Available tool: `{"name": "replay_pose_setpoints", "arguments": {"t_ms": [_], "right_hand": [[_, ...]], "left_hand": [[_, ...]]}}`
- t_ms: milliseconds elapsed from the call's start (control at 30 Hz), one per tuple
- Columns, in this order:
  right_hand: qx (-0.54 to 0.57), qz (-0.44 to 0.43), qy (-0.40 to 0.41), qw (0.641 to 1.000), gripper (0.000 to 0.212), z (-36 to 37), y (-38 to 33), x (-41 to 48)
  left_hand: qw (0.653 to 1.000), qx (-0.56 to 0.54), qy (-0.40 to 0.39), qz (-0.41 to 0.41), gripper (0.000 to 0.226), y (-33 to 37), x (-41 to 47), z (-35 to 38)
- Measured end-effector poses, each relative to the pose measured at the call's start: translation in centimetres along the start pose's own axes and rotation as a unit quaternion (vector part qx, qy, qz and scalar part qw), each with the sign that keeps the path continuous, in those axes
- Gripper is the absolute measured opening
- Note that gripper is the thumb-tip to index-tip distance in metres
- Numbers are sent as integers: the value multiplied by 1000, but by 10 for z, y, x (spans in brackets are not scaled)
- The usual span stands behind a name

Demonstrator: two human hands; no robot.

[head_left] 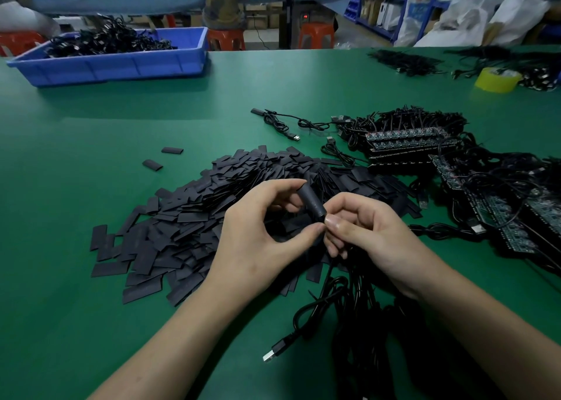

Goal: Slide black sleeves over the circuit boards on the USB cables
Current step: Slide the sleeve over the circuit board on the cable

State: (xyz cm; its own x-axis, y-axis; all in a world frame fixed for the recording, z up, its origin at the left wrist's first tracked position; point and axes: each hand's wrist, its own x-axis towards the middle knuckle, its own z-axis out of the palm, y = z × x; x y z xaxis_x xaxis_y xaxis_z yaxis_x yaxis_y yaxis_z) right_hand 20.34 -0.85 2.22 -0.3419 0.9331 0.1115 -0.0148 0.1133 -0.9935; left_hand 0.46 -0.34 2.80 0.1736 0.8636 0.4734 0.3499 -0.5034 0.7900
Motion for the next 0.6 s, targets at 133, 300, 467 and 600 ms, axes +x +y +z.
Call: {"name": "replay_pose_setpoints", "arguments": {"t_ms": [133, 300, 467, 600], "right_hand": [[30, 15, -11, 999, 16, 0, -1, 1], [23, 18, -11, 1000, 15, 0, -1, 1], [-257, -111, 89, 956, 12, -4, -5, -1], [-406, -224, 114, 879, 12, -9, -10, -2]], "left_hand": [[1000, -2, 0, 2, 53, -1, -1, 1], [1000, -14, -3, -9, 48, -1, -2, 1], [1000, 6, -12, -14, 46, -2, -1, 0], [999, 15, -26, -18, 45, -4, -1, -1]]}}
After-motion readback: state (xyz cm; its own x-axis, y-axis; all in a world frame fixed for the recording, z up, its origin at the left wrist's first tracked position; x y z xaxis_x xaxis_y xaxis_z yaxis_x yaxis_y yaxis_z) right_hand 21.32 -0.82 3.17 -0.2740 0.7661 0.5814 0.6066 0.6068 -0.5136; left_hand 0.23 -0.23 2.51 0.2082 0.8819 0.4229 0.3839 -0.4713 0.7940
